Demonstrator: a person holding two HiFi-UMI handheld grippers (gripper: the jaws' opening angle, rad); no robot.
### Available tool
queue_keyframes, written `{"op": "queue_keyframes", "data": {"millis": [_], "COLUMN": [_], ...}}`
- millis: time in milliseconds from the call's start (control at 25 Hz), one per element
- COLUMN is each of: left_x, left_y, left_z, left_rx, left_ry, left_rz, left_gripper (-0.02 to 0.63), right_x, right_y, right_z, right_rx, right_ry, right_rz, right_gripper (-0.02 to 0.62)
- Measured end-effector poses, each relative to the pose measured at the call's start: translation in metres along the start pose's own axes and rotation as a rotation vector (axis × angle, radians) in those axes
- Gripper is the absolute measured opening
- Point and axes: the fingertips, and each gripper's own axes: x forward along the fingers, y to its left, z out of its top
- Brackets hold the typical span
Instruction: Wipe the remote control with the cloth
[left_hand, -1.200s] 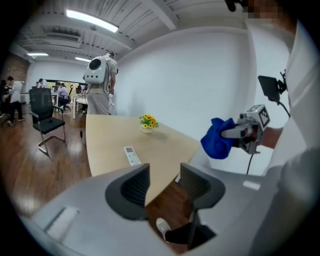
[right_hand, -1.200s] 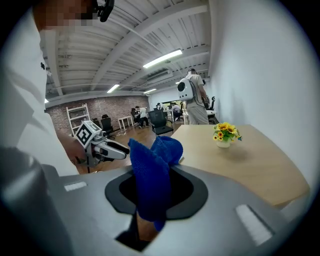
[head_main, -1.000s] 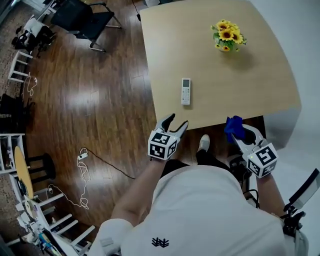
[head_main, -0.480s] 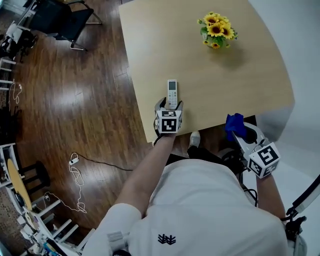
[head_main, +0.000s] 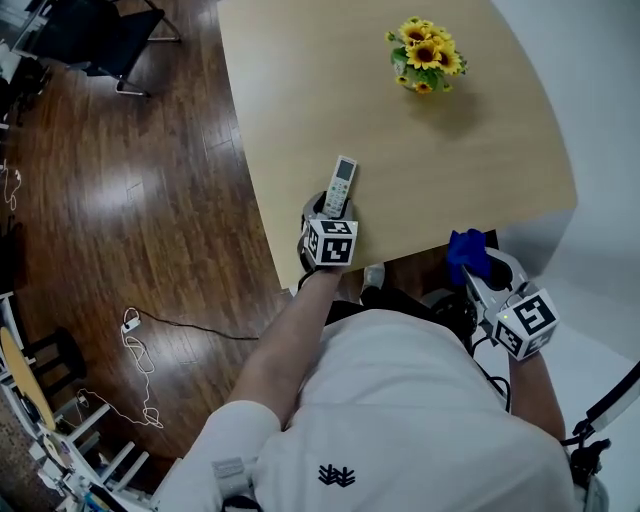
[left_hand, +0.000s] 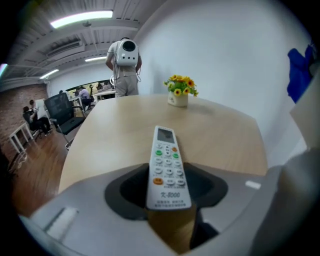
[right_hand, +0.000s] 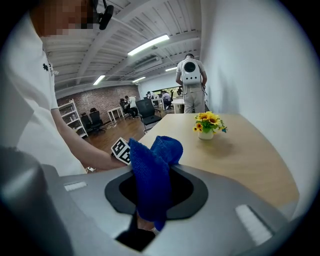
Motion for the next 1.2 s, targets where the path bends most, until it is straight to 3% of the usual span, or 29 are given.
{"op": "queue_keyframes", "data": {"millis": [240,400,720,1000,1200], "left_x": [-0.011,-0.037,-0.121,-0.196,-0.227], "left_y": [-0.005,-0.008,-0.018,-0.017,-0.021], "left_z": [0.002,0.024,0.094,0.15,0.165], "left_rx": [0.039,0.032,0.004,0.011,0.033], "left_ry": [-0.019,-0.076,-0.289,-0.467,-0.526], "left_rz": [-0.116,-0.179,-0.3,-0.344,-0.356], "left_gripper": [0.233,0.233,0.232,0.231,0.231], "right_x": [0.01,0.021,0.036,0.037,0.032], "right_y": [0.003,0.008,0.015,0.038,0.08], "right_z": [0.01,0.016,0.046,0.107,0.163], "right_rx": [-0.009,-0.021,-0.05,-0.099,-0.166], "right_ry": [-0.006,-0.017,-0.093,-0.216,-0.334], "right_rz": [0.028,0.053,0.07,0.102,0.177], "right_gripper": [0.077,0.077,0.077,0.077,0.077]}}
